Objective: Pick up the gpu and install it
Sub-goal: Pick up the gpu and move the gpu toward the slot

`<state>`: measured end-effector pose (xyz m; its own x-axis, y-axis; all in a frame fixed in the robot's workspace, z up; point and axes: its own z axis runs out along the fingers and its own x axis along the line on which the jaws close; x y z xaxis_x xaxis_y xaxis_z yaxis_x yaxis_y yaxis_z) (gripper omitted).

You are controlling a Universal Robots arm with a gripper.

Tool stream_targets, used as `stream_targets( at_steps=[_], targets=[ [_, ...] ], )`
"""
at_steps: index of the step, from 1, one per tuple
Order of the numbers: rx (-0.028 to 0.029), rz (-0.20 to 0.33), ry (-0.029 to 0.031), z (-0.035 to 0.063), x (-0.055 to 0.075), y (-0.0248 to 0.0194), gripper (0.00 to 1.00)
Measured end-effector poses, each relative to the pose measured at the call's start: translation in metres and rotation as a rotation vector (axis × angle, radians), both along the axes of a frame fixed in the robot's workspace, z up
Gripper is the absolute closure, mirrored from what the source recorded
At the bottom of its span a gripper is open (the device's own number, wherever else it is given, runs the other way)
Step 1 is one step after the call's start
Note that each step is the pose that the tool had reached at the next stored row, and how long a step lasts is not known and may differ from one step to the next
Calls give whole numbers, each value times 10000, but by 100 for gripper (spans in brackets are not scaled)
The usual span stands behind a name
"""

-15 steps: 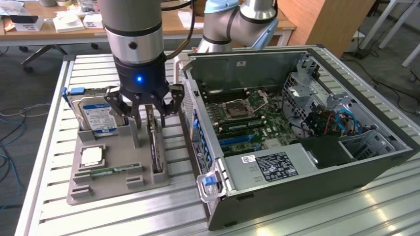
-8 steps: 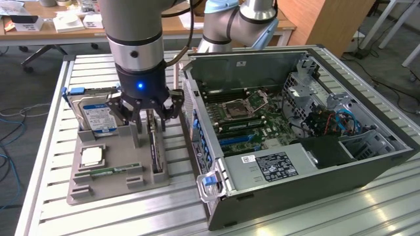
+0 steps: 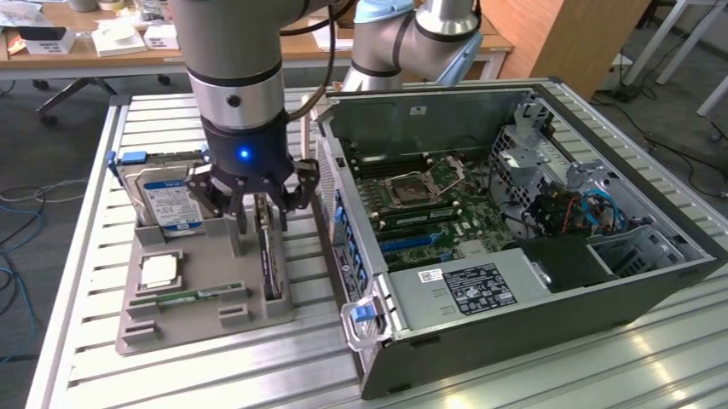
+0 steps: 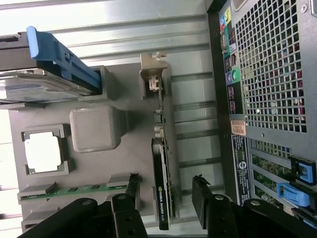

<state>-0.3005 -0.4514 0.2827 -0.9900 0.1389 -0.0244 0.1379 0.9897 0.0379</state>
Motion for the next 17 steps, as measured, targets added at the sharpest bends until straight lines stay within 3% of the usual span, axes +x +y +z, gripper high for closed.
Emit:
stream_targets(
  at_steps=[4, 17],
  targets=[
    [-1, -1, 1, 0, 0, -38, 45],
    [0, -1, 0, -180, -1, -42, 45]
  ],
)
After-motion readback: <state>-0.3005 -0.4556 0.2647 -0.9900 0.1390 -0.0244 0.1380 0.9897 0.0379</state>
